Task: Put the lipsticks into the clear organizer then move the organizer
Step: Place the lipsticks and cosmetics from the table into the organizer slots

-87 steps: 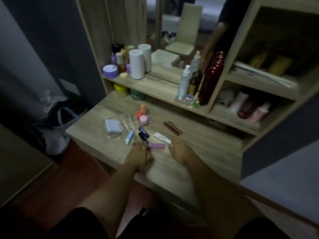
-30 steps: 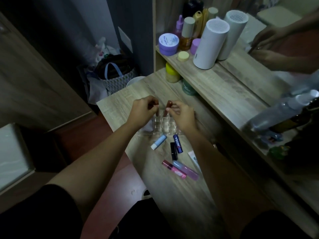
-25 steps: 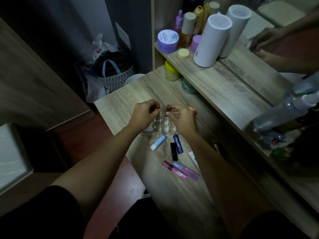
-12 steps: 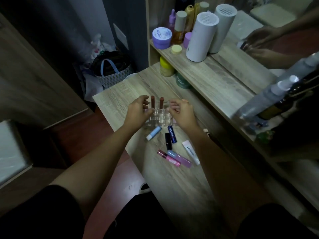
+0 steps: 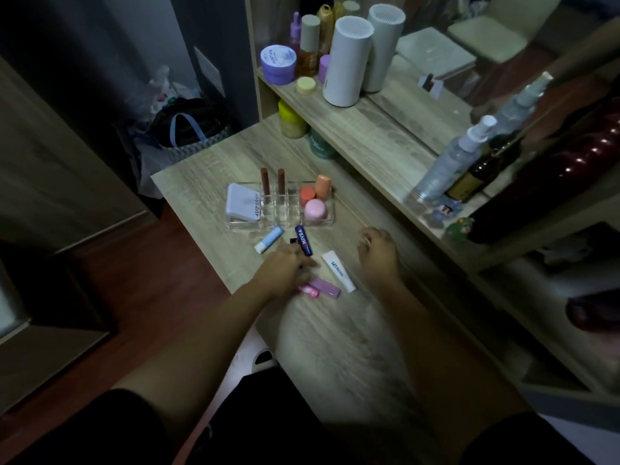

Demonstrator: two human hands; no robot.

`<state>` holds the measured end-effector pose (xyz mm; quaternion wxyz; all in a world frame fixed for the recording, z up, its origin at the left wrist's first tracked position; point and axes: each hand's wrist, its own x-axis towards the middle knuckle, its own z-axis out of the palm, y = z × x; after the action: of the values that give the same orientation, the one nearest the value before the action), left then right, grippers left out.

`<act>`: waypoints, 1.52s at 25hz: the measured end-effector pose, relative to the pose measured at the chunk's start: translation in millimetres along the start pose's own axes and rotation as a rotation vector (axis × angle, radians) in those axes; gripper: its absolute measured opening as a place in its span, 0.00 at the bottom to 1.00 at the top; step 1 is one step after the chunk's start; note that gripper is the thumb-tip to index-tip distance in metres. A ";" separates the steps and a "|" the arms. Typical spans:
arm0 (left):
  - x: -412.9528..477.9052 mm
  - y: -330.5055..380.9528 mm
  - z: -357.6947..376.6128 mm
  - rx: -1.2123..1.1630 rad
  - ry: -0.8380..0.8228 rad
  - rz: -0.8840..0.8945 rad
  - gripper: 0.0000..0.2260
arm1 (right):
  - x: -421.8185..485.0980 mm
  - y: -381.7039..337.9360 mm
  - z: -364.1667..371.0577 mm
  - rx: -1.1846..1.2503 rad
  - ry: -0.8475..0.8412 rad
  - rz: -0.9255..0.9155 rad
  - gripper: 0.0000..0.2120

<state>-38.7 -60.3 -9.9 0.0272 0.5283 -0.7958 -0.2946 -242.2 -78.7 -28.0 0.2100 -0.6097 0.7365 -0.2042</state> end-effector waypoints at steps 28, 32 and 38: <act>17.5 -5.1 -45.3 0.302 -0.125 0.255 0.12 | 1.3 -23.2 -35.5 0.466 -0.161 0.101 0.21; 7.5 -23.6 -93.4 0.089 -0.027 0.145 0.10 | 9.9 -57.1 -38.4 0.608 -0.191 0.066 0.13; 0.3 -51.1 -127.7 -0.047 0.264 0.059 0.10 | 32.5 -101.7 -24.2 0.756 -0.178 0.089 0.16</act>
<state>48.6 -130.5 70.0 0.1527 0.5383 -0.7934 -0.2399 -178.6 -127.2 46.7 0.4917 -0.4721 0.6139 -0.3981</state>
